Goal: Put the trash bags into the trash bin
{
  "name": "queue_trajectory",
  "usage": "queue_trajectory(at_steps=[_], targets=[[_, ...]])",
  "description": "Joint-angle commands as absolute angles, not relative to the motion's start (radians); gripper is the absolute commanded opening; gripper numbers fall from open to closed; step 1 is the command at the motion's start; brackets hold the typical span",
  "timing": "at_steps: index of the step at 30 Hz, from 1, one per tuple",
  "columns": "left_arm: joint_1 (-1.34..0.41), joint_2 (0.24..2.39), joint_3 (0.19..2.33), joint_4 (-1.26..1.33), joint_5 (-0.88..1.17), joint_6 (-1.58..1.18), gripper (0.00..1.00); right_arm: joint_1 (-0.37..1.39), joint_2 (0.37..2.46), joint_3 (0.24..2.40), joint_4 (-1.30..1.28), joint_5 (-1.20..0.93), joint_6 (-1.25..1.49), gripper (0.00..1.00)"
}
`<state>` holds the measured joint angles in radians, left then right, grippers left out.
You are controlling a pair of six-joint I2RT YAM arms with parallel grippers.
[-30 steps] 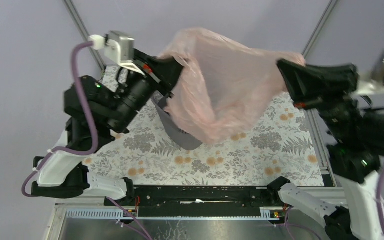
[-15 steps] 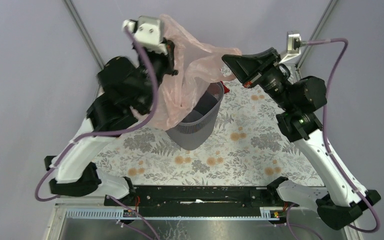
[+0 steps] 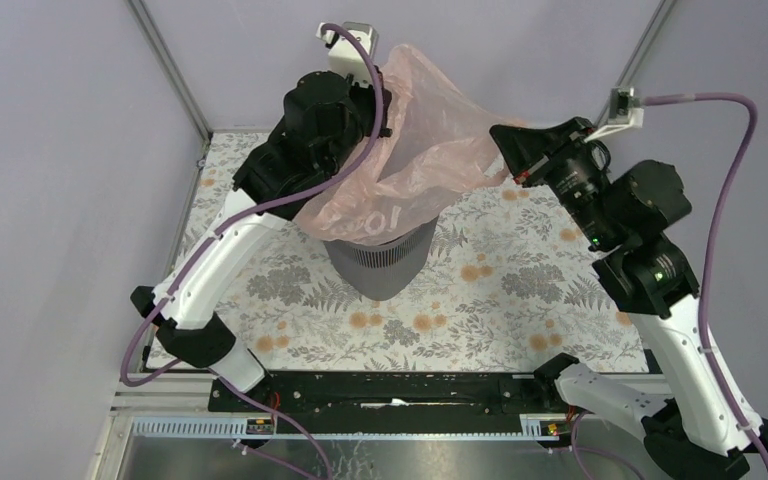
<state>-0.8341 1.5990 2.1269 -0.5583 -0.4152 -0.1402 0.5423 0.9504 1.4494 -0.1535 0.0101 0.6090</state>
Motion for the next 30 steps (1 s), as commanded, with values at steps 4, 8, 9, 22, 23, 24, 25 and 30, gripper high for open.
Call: queue_trajectory(at_steps=[4, 8, 9, 22, 23, 24, 25, 30], targets=[[-0.618, 1.53, 1.945, -0.403, 0.003, -0.409, 0.0, 0.543, 1.015, 1.6, -0.211, 0.041, 0.45, 0.0], [-0.507, 1.573, 1.87, -0.222, 0.298, -0.514, 0.0, 0.543, 1.036, 1.651, -0.183, 0.037, 0.421, 0.0], [-0.489, 1.588, 1.855, -0.154, 0.368, -0.549, 0.0, 0.543, 1.041, 1.661, -0.182, 0.036, 0.417, 0.0], [-0.428, 1.572, 1.832, -0.17, 0.535, -0.513, 0.0, 0.543, 1.106, 1.607, -0.12, -0.114, 0.379, 0.0], [-0.411, 1.538, 1.798, -0.189, 0.525, -0.497, 0.0, 0.542, 1.113, 1.585, -0.095, -0.141, 0.388, 0.0], [-0.39, 1.507, 1.763, -0.2, 0.513, -0.487, 0.01, 0.542, 1.122, 1.576, -0.077, -0.157, 0.395, 0.0], [-0.363, 1.479, 1.738, -0.218, 0.502, -0.479, 0.02, 0.542, 1.132, 1.571, -0.065, -0.166, 0.402, 0.0], [-0.274, 1.414, 1.682, -0.333, 0.495, -0.436, 0.04, 0.542, 1.187, 1.536, 0.054, -0.246, 0.438, 0.0]])
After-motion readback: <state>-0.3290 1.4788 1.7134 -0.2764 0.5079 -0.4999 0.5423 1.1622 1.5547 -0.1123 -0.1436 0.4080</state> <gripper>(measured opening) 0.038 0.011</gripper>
